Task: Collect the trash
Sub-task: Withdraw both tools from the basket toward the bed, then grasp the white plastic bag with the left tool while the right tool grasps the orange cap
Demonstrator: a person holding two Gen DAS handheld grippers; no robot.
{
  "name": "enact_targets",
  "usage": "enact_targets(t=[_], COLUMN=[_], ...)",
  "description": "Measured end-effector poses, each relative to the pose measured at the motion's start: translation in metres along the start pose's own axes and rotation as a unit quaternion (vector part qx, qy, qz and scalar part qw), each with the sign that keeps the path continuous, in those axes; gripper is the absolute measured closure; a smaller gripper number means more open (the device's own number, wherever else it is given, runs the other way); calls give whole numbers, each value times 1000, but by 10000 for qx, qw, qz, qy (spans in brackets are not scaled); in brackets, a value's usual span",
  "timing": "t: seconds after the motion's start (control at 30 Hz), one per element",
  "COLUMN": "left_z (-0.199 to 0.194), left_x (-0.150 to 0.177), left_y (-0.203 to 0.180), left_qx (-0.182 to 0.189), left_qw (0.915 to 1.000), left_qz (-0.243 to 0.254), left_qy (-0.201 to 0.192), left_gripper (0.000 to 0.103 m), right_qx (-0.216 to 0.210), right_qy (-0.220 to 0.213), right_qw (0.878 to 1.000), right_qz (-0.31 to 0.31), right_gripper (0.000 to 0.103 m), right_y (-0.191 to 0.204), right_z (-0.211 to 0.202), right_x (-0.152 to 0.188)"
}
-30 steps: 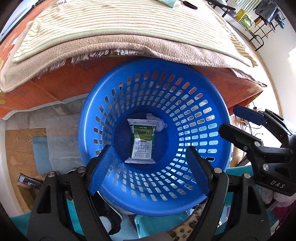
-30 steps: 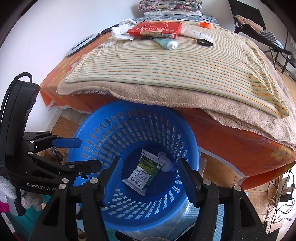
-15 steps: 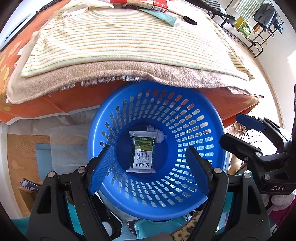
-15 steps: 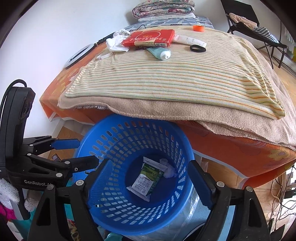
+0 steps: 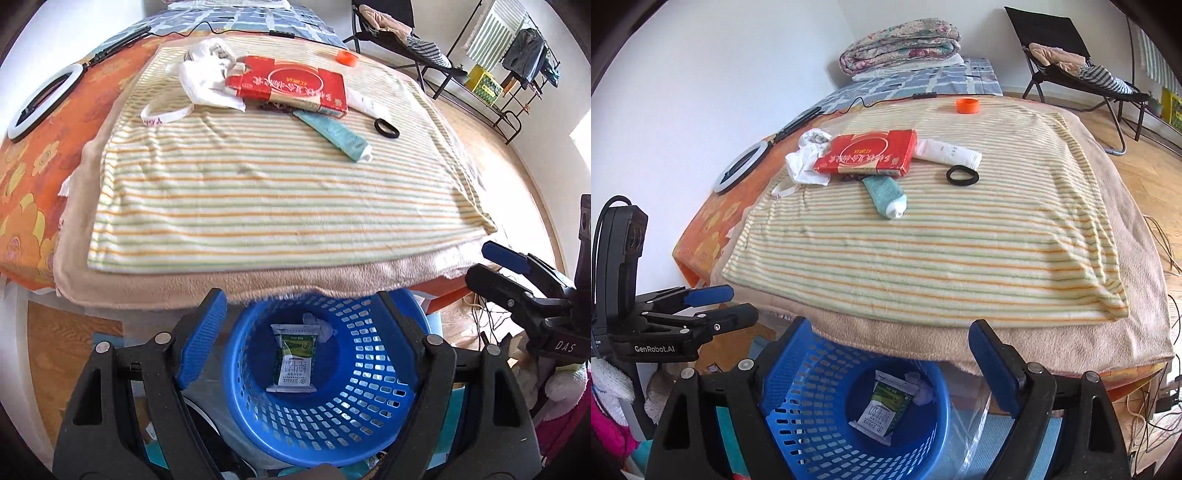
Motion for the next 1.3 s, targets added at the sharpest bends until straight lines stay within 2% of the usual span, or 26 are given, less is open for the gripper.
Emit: enact_targets(t=[0.23,0.4,0.73,1.03,1.23,1.3], left_z=[-2,5,51,104,120,124], left_x=[-60,-103,-187,-214,-221,-224], left_y=[32,54,104,123,130,131], left_qx=[-208,-371,-587,-483,-278,-287], left_qw=[9991,9977,9949,9958,9959,9963], left_qz=[-123,-174,-524,-619,-708,-645], left_qy=[-338,-533,-629,-476,-483,-488], left_gripper=[21,21,21,21,21,25], right_qx=[273,427,700,851,799,857], right_qy=[-318,-365,-347,-314,-257,-285], right_qw=[9991,9983,9969,9955,9957,9952], right_qz=[-105,-127,3,281,384,372], right_gripper=[14,14,14,14,14,14], right_y=[-24,-42,-87,-131,-143,-145], right_z=[13,37,107,182,241,257], right_x=[-69,-112,-187,-235,-256,-263])
Point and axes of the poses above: each gripper's, at about its wrist camera, not at the fingertips, and z roughly the way its jaws point, y to its left, x to its underside, the point moved 5 cm from there along z, roughly the way its jaws point, and after that the axes turned 10 degrees about -y, right-handed, at the moved point
